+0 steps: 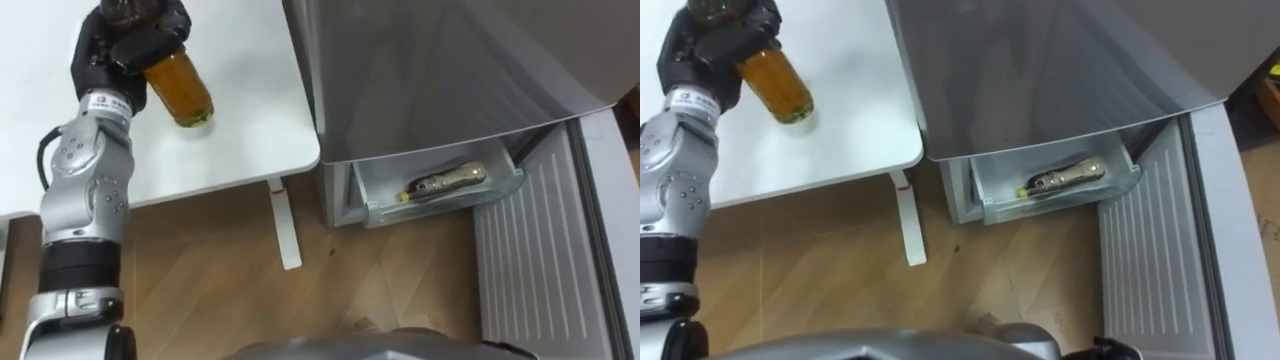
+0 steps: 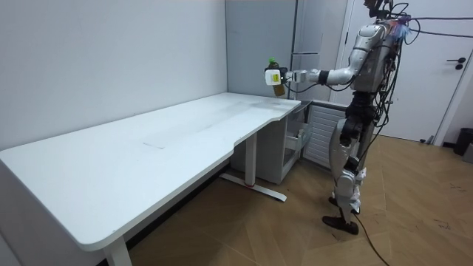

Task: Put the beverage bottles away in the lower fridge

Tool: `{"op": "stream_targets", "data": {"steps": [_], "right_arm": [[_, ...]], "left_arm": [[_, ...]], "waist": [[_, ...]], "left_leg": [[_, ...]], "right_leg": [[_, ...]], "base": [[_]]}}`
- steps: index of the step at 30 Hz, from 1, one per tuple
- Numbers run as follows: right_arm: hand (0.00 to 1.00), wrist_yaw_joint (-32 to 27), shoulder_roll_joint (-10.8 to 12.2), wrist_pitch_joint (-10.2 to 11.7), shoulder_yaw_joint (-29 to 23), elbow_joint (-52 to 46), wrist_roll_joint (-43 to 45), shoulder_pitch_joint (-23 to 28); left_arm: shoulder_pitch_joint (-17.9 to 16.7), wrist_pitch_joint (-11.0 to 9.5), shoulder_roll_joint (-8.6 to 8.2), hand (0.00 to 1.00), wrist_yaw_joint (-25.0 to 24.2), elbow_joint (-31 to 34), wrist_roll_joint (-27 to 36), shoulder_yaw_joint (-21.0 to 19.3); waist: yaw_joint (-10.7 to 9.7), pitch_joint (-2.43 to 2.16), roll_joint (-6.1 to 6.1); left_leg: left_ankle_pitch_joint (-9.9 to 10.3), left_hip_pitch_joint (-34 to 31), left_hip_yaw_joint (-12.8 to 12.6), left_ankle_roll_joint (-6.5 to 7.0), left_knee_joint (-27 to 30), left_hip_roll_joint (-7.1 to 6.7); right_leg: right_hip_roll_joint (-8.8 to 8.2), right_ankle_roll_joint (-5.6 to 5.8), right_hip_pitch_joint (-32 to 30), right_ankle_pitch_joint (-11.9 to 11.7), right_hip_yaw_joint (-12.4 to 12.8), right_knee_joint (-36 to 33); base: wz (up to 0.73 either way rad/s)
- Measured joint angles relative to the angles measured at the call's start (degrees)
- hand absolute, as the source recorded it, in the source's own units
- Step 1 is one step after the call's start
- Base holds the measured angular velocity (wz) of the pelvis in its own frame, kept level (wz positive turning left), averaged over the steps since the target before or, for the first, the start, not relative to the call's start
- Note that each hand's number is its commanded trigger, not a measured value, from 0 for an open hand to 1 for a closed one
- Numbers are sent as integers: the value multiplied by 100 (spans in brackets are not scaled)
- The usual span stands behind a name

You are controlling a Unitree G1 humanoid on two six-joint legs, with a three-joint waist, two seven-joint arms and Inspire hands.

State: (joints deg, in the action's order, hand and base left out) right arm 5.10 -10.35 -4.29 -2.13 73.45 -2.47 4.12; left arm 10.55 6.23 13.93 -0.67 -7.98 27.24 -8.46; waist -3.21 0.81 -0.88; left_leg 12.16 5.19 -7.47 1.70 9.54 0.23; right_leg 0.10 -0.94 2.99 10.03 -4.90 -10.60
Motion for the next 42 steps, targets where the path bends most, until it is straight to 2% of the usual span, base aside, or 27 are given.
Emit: {"op": "stream_targets", "data": {"steps": [2, 6, 9, 11, 13, 14, 15, 17, 21, 23, 28, 33, 36, 38, 42], "right_arm": [[0, -17, -40, 1, 201, -4, 3, -46], [0, -42, -60, 36, 318, -106, 7, -75], [0, -60, -61, 65, 311, -390, 0, -83], [0, -41, -23, 252, 319, -484, -193, -172], [0, 13, 33, 302, 370, -546, -212, -250], [0, 38, 47, 302, 423, -593, -220, -261], [0, 127, 81, 303, 503, -676, -220, -263], [0, 275, 151, 290, 657, -928, -180, -284], [0, 441, 218, 291, 768, -1401, -180, -318], [0, 446, 293, 175, 769, -1778, -181, -309], [0, 578, 350, 161, 891, -2439, -169, -306], [0, 620, 411, 147, 1132, -2676, -183, -295], [0, 665, 408, 96, 1343, -3235, -186, -159], [0, 857, 390, 50, 1445, -3696, -179, -113], [0, 1306, 384, 69, 1614, -3877, -180, -136]], "left_arm": [[-21, -1, -15, 100, -11, 32, -123, 263], [-61, 0, -82, 100, -20, 37, -204, 410], [-205, 0, -214, 100, -7, 236, -202, 421], [-301, -1, -227, 100, -5, 375, -201, 429], [-435, -2, -236, 100, -5, 539, -205, 432], [-491, -2, -246, 100, -7, 592, -205, 441], [-602, -4, -285, 100, -16, 664, -206, 481], [-772, -3, -319, 100, -73, 767, -212, 632], [-920, 3, -432, 100, -258, 821, -211, 847], [-1011, 21, -533, 100, -322, 865, -210, 892], [-1128, 33, -534, 100, -365, 969, -197, 1024], [-1323, 33, -513, 100, -394, 967, -89, 1215], [-1682, 34, -488, 100, -405, 968, -39, 1344], [-1874, 63, -451, 100, -410, 968, -35, 1466], [-1934, 85, -392, 100, -572, 968, -36, 1549]], "waist": [[61, 0, 0], [108, -2, 0], [188, -7, 5], [192, -15, 15], [201, -24, 30], [204, -27, 34], [204, -60, 59], [258, -82, 95], [356, -86, 116], [382, -94, 138], [368, -129, 217], [382, -107, 268], [368, -79, 297], [377, -54, 328], [490, -37, 335]], "left_leg": [[0, -14, 23, 0, 10, 2], [-1, -59, 67, -1, 33, -7], [-1, -57, 71, -1, 36, -6], [-1, -59, 138, -1, 57, -4], [-1, -62, 187, -1, 69, -6], [-1, -60, 209, -1, 77, -7], [-1, -59, 263, -1, 87, -14], [-1, -83, 327, -2, 143, -13], [-2, -151, 445, -2, 216, -38], [-4, -152, 452, -1, 222, -50], [-6, -101, 484, 3, 226, -86], [-6, -50, 491, 3, 219, -88], [-5, -63, 471, 3, 219, -69], [-4, -154, 494, 3, 225, -64], [-4, -147, 490, 2, 227, -60]], "right_leg": [[-2, 0, 5, 0, -31, -1], [-2, -1, -7, 1, -54, 3], [-3, -3, -8, 2, -58, 8], [-15, -3, 24, 2, -131, 12], [-19, -3, 53, 2, -181, 17], [-21, -3, 79, 2, -206, 31], [-29, -3, 137, 2, -249, 89], [-46, -3, 164, 2, -321, 92], [-98, -4, 166, 5, -423, 94], [-108, -4, 173, 6, -459, 94], [-109, -3, 240, 7, -481, 95], [-114, 7, 301, 13, -488, 88], [-130, 7, 289, 14, -515, 93], [-128, 6, 195, 17, -539, 88], [-106, 0, 209, 12, -539, 82]], "base": [[7], [6], [1], [11], [15], [22], [26], [22], [15], [7], [2], [1], [0], [4], [0]]}}
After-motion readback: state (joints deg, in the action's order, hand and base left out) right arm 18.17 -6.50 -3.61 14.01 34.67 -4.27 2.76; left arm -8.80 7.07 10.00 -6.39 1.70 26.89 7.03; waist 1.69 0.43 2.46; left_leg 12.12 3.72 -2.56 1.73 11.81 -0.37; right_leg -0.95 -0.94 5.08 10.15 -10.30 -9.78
